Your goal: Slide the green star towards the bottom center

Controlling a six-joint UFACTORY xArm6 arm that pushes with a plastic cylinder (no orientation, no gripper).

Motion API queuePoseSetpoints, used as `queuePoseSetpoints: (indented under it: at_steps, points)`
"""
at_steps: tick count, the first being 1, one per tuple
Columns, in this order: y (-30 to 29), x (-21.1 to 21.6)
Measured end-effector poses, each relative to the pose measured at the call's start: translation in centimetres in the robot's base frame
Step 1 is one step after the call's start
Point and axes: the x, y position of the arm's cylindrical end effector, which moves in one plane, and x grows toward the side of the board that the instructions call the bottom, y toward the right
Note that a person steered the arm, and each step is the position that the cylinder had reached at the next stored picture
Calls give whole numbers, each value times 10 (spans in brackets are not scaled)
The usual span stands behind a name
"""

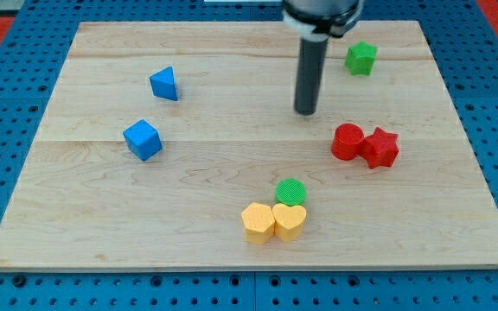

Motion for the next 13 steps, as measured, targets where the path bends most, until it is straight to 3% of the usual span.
queuePoseSetpoints:
  at_steps: [2, 3, 8, 10, 13]
  points:
    - [164, -33]
    - [182, -84]
    - [-45, -101]
    - [-59, -82]
    - [-59, -8]
